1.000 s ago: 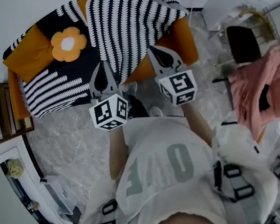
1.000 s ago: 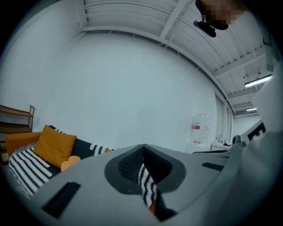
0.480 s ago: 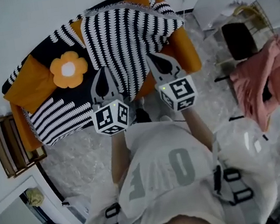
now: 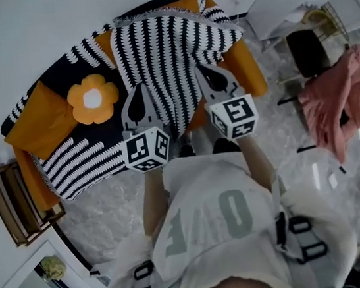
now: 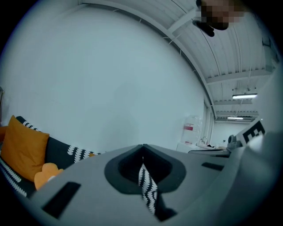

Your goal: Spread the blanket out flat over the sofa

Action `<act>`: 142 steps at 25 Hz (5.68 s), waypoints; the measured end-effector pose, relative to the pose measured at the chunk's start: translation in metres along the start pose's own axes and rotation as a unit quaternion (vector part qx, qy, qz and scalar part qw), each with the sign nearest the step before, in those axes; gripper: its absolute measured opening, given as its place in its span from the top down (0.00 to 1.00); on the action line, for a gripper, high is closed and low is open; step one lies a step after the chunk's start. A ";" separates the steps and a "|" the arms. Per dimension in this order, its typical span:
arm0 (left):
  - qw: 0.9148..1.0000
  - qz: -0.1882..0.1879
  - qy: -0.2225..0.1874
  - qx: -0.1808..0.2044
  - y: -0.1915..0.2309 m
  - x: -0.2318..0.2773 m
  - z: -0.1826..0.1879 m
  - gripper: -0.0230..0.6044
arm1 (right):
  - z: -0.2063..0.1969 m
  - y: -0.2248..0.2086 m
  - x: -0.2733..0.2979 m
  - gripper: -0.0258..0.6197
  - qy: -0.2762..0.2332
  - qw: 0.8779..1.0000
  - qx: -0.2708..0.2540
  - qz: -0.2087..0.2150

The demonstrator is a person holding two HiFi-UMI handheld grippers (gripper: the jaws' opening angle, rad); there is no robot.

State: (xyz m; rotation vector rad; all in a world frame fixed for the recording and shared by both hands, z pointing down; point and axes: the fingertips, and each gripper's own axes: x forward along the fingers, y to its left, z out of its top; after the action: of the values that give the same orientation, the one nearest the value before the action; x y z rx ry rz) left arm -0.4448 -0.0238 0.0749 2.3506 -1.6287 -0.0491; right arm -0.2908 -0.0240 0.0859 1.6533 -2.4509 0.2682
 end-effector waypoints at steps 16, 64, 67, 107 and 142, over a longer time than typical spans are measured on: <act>0.997 0.066 -0.008 -0.030 0.041 0.027 0.004 0.95 | 0.005 -0.002 0.063 0.95 0.028 0.998 -0.002 0.064; 0.966 0.050 0.243 -0.075 0.277 0.241 -0.238 0.61 | -0.110 0.006 0.210 0.95 0.143 0.953 -0.086 0.252; 0.960 0.030 0.253 -0.112 0.278 0.250 -0.249 0.67 | -0.119 0.005 0.212 0.95 0.154 0.953 -0.080 0.249; 0.961 0.089 0.242 -0.100 0.213 0.217 -0.213 0.94 | -0.102 0.055 0.397 0.79 0.120 0.681 -0.615 0.379; 0.962 0.064 0.263 -0.039 0.092 0.164 -0.168 0.94 | -0.082 -0.015 0.315 0.94 0.089 0.594 -0.720 0.348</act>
State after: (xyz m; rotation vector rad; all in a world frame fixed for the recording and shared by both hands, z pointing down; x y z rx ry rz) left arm -0.4375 -0.1701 0.2803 1.9641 -1.4660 0.4865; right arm -0.3896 -0.2922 0.2426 -0.0637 -1.7929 -1.1143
